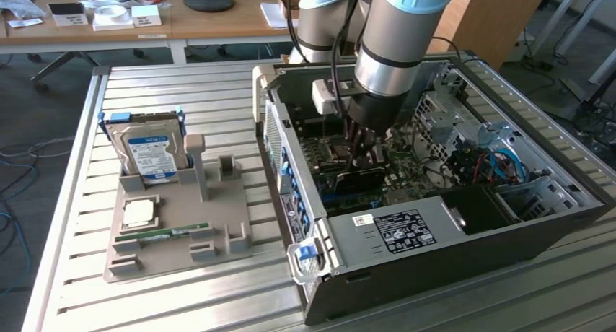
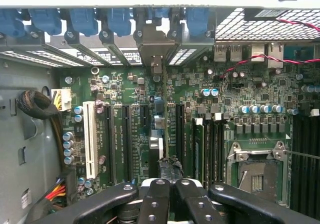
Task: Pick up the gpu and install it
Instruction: 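Press down on the gpu until it lock into place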
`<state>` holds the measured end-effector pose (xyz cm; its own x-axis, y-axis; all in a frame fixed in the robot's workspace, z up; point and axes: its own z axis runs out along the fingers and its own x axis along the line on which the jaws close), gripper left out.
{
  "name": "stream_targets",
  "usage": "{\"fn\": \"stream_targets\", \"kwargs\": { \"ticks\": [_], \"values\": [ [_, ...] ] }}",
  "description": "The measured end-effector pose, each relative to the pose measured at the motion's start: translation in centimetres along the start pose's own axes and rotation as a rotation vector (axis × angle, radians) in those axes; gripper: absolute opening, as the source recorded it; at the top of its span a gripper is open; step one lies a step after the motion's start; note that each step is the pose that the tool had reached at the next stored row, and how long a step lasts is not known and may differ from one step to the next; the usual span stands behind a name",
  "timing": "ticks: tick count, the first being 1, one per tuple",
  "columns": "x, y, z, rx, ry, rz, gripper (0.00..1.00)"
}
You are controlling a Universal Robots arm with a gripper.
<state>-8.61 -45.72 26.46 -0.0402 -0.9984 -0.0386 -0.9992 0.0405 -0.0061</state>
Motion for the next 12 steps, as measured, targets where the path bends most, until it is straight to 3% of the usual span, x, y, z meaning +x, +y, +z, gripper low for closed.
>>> {"fn": "stream_targets", "kwargs": {
  "ticks": [12],
  "values": [
    [0.00, 0.01, 0.21, 0.0000, 0.0001, 0.000, 0.11]
  ]
}}
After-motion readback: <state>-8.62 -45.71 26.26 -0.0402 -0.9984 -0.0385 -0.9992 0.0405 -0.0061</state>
